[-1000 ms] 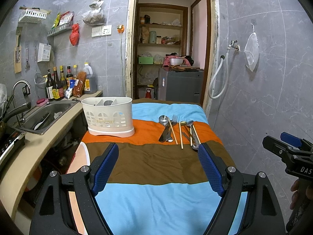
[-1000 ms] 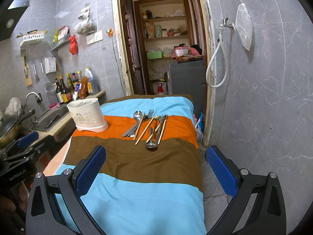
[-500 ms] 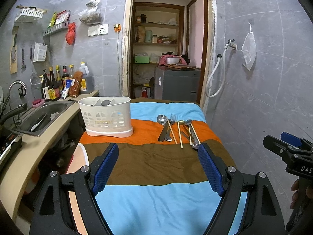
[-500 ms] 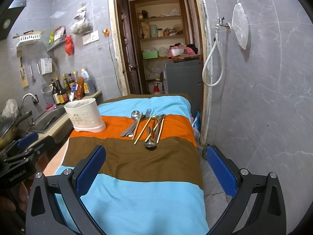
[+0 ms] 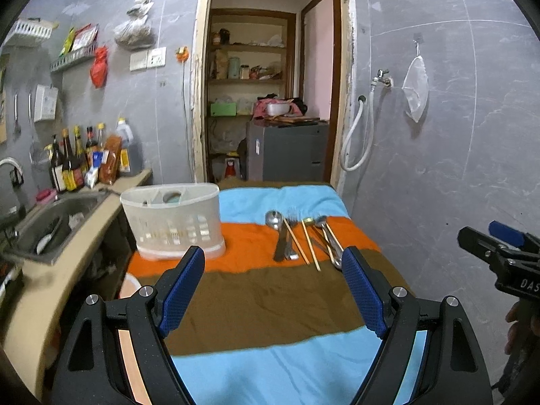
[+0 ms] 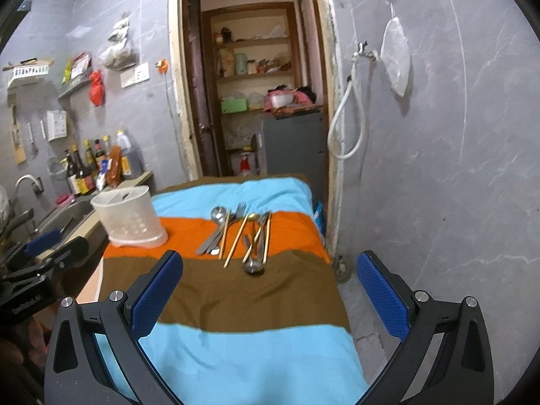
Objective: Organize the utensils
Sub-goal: 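Lower the left tool to the silver spoon while the right tool reaches a wooden chopstick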
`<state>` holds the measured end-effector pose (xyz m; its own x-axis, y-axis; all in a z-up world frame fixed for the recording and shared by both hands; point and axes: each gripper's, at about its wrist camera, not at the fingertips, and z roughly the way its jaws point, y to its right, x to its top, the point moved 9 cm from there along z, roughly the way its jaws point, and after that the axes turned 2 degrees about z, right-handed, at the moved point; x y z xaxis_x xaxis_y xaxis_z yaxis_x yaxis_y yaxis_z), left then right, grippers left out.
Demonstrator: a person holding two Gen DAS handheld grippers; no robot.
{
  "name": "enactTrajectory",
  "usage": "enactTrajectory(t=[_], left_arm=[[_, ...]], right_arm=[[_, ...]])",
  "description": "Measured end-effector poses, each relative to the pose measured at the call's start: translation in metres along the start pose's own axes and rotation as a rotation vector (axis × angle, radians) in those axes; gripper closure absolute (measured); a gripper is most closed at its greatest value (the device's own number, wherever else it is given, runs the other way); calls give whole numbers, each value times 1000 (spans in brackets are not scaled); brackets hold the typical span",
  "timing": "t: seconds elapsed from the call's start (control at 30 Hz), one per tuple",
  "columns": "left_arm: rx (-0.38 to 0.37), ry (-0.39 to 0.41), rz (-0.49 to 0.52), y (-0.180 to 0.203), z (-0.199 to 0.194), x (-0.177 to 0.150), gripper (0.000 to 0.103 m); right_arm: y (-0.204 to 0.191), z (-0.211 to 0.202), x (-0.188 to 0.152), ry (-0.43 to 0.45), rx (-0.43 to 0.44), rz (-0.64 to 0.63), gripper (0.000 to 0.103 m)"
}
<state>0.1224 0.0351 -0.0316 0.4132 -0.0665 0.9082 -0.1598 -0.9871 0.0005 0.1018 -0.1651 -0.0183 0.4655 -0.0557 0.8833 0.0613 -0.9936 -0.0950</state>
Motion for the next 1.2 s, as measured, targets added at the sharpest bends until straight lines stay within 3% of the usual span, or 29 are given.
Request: enactTrajectory(t=[0.4, 0.6, 0.8, 1.1, 1.2], left_arm=[[-5, 74, -15, -14, 39, 56, 24], [4, 58, -16, -16, 80, 69, 24], [34, -65, 7, -7, 159, 58, 24], [66, -266, 13, -6, 268, 9, 24], [68, -316, 5, -10, 296, -4, 25]], right_arm=[[-6, 21, 57, 108, -30, -35, 0], [5, 60, 74, 108, 1, -42, 0], [26, 132, 68, -2, 41, -63, 0], [52, 239, 29, -202, 80, -50, 0], [56, 266, 17, -258, 102, -23, 10]])
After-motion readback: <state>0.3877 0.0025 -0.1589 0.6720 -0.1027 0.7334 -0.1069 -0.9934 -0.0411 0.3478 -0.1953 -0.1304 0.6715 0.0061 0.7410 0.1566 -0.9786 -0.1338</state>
